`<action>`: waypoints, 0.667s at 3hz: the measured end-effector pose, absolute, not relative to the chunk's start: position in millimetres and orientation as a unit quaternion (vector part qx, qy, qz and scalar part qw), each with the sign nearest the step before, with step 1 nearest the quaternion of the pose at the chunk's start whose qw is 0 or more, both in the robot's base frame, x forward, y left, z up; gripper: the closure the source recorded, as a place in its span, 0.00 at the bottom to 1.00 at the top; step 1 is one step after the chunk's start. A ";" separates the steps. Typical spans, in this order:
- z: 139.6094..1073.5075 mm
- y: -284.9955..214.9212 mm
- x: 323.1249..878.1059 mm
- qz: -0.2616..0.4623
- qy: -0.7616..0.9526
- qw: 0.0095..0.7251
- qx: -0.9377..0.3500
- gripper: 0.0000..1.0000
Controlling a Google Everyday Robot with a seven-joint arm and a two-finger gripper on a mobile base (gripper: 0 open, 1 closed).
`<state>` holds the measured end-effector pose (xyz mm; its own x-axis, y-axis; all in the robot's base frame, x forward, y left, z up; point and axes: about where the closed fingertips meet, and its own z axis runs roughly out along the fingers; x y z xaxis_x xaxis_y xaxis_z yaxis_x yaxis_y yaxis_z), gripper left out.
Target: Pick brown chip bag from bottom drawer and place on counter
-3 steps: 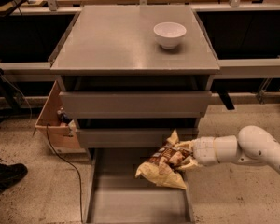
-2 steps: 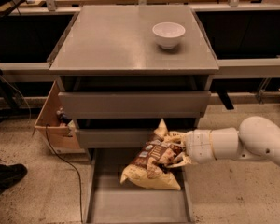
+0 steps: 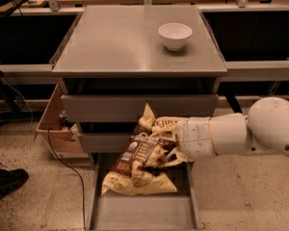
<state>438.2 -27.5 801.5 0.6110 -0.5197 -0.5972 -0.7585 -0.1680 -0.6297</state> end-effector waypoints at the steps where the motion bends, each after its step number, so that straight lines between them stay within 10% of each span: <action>1: 806.4 -23.5 439.1 0.121 0.419 0.486 -0.757 1.00; 2: 845.6 6.1 450.7 0.102 0.387 0.486 -0.777 1.00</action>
Offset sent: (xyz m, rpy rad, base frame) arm 0.0147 0.0537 0.0715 -0.0436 -0.1120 0.0892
